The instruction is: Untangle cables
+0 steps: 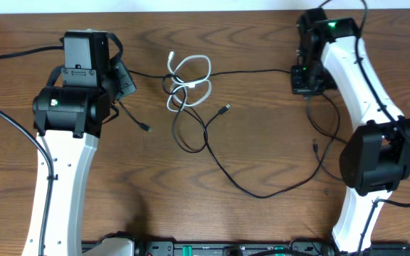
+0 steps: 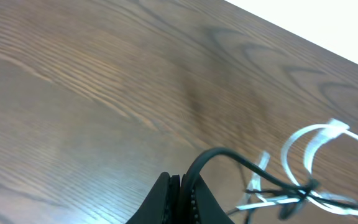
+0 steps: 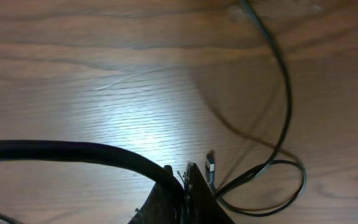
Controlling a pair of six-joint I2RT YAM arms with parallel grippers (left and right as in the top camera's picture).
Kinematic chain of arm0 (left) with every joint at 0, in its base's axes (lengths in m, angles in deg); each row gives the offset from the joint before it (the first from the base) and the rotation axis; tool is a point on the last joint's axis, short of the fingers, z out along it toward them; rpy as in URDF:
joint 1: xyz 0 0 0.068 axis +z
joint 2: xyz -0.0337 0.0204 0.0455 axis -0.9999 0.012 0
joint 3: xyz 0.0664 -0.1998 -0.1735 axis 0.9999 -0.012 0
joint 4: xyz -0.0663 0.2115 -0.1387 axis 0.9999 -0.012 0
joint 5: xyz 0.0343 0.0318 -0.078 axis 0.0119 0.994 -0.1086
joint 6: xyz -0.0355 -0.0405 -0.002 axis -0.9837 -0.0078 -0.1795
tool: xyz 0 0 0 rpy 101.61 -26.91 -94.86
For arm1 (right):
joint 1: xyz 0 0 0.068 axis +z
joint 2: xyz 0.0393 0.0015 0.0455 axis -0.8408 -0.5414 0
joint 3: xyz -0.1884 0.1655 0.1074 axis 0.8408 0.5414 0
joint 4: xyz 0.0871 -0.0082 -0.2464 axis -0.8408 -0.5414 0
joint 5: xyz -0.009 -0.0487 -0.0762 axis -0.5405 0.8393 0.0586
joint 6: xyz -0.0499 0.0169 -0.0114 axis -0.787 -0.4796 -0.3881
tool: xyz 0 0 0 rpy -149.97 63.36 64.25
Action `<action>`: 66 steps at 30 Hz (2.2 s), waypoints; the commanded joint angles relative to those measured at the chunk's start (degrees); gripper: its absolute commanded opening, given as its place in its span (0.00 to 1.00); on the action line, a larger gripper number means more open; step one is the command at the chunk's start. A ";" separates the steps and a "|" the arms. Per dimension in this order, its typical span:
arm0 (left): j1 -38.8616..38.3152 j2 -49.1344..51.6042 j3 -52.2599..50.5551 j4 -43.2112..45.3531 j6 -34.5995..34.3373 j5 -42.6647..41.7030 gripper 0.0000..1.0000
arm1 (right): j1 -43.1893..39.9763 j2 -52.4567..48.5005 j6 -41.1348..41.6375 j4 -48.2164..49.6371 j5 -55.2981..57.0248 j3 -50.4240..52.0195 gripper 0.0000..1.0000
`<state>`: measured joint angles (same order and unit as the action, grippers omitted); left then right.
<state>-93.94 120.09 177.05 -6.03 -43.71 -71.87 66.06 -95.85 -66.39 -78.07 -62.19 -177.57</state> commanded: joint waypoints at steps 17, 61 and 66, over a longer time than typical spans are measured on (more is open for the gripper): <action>0.81 2.97 0.31 0.85 6.88 -31.19 0.08 | 0.68 0.26 -10.16 2.32 -17.14 -0.44 0.63; 0.81 2.97 0.31 13.25 1.40 -52.30 0.08 | 17.22 -5.20 10.27 19.41 -39.23 -8.87 0.58; 0.81 2.97 0.31 13.25 1.09 -52.06 0.08 | 18.75 -5.99 13.40 21.68 -38.14 -8.87 0.56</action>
<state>-93.48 123.17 177.05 6.93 -42.03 -123.19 83.66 -100.35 -56.77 -57.14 -101.38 -185.92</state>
